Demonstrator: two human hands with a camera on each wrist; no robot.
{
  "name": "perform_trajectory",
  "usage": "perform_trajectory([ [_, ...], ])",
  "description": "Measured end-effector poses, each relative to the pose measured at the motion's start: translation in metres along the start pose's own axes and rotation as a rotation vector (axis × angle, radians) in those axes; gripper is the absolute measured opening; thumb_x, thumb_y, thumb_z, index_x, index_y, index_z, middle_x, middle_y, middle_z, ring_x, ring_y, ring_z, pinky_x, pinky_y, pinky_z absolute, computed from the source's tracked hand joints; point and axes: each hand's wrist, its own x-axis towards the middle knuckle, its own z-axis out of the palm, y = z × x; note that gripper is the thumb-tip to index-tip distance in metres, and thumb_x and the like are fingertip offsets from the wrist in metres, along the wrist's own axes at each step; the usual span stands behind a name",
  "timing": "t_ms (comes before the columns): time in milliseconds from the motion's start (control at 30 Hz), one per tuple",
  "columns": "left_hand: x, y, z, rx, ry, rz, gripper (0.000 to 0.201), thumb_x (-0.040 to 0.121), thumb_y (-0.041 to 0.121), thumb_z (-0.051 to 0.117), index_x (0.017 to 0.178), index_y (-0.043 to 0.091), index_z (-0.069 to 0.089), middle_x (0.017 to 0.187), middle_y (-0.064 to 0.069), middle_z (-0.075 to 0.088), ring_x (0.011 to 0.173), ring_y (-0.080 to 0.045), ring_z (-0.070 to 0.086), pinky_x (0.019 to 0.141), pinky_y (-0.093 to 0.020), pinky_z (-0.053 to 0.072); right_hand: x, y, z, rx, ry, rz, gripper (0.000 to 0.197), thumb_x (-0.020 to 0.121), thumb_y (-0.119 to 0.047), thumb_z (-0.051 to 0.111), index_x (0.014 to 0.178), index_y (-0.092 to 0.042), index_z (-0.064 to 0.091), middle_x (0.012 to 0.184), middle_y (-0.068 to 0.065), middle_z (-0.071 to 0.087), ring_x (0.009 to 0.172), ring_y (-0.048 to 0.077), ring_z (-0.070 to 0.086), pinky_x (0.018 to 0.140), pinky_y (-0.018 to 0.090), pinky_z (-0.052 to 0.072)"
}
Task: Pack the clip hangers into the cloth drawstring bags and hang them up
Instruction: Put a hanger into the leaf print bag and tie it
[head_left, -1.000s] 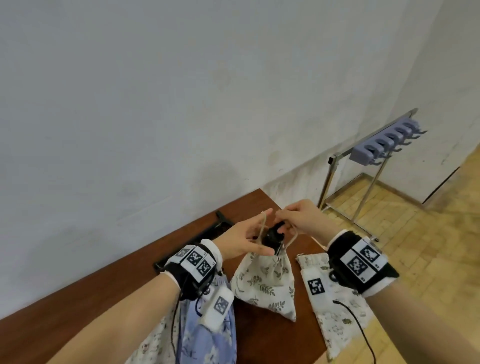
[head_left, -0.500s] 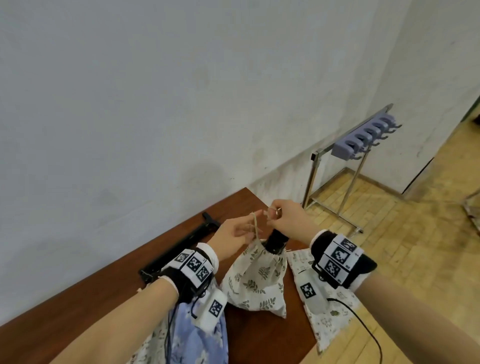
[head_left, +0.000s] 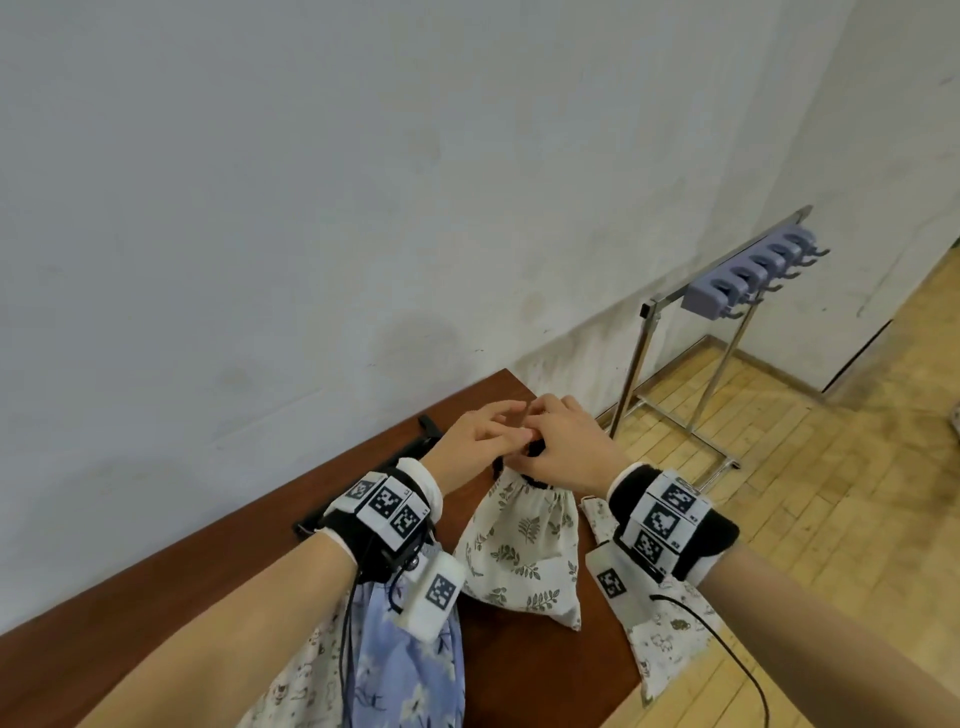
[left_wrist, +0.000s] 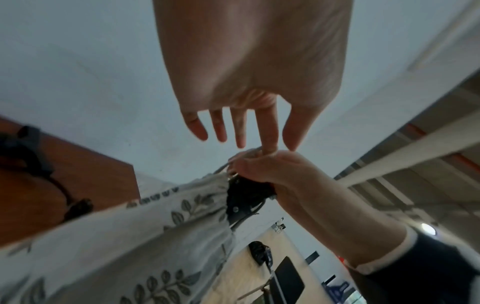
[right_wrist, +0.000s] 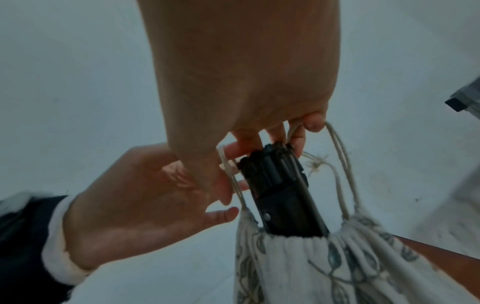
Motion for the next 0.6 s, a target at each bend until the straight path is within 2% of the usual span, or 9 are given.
perform_trajectory([
  [67,0.002,-0.002,-0.002,0.015,-0.015,0.014,0.015,0.091,0.02,0.063,0.091,0.014,0.077,0.128,0.01,0.055,0.111,0.006,0.048,0.096,-0.017,0.035,0.001,0.001,0.002,0.023,0.018,0.022,0.025,0.089,-0.038,0.054,0.093,-0.022,0.073,0.117,-0.001,0.054,0.108,0.02,0.043,0.092,0.031,0.038],
  [133,0.004,-0.008,-0.004,-0.006,0.049,0.034,0.015,0.087,0.013,0.067,0.094,0.004,0.076,0.118,0.005,0.062,0.102,0.006,0.056,0.09,-0.014,0.041,0.004,0.003,0.004,0.061,0.014,0.054,0.027,0.091,-0.032,0.051,0.094,-0.021,0.075,0.113,-0.001,0.057,0.107,0.019,0.042,0.09,0.031,0.037],
  [233,0.001,-0.022,-0.006,-0.013,0.132,-0.019,0.009,0.078,0.008,0.076,0.087,0.008,0.074,0.089,0.002,0.072,0.083,-0.005,0.065,0.08,-0.021,0.048,0.007,0.003,0.004,0.284,-0.043,0.106,0.029,0.091,-0.022,0.052,0.072,-0.016,0.072,0.1,0.003,0.063,0.098,0.02,0.049,0.083,0.031,0.037],
  [300,-0.004,-0.03,0.001,0.027,0.039,-0.081,0.024,0.076,0.012,0.078,0.098,0.01,0.068,0.094,0.003,0.071,0.088,-0.007,0.066,0.081,-0.02,0.049,0.009,0.0,-0.002,0.472,-0.039,0.14,0.03,0.089,-0.017,0.054,0.063,-0.017,0.067,0.086,0.006,0.064,0.082,0.02,0.056,0.077,0.033,0.043],
  [367,-0.007,-0.032,0.014,0.054,0.008,-0.091,0.032,0.08,0.018,0.075,0.11,0.014,0.066,0.104,0.006,0.069,0.097,-0.005,0.065,0.086,-0.018,0.05,0.008,-0.003,-0.009,0.605,-0.043,0.159,0.032,0.09,-0.014,0.053,0.058,-0.014,0.06,0.075,0.009,0.056,0.071,0.016,0.05,0.071,0.03,0.041],
  [467,-0.001,-0.027,0.025,0.135,0.142,-0.057,0.029,0.08,0.024,0.075,0.106,0.015,0.069,0.1,0.005,0.071,0.095,-0.008,0.065,0.085,-0.02,0.05,0.006,-0.004,-0.015,0.658,-0.063,0.159,0.035,0.091,-0.014,0.051,0.057,-0.009,0.048,0.068,0.014,0.044,0.066,0.019,0.041,0.068,0.029,0.035],
  [533,0.003,-0.025,0.027,0.155,0.092,-0.048,0.022,0.083,0.027,0.073,0.103,0.018,0.069,0.097,0.007,0.069,0.095,-0.01,0.064,0.084,-0.019,0.049,0.005,-0.002,-0.017,0.662,-0.084,0.159,0.04,0.095,-0.02,0.051,0.057,-0.007,0.047,0.065,0.014,0.043,0.064,0.019,0.041,0.067,0.027,0.035],
  [600,0.003,-0.025,0.03,0.133,0.029,-0.028,0.015,0.087,0.024,0.067,0.1,0.017,0.07,0.095,0.005,0.07,0.094,-0.012,0.066,0.088,-0.025,0.051,0.004,-0.001,-0.018,0.643,-0.089,0.16,0.045,0.097,-0.025,0.051,0.055,-0.008,0.051,0.065,0.012,0.052,0.064,0.02,0.049,0.068,0.023,0.039],
])
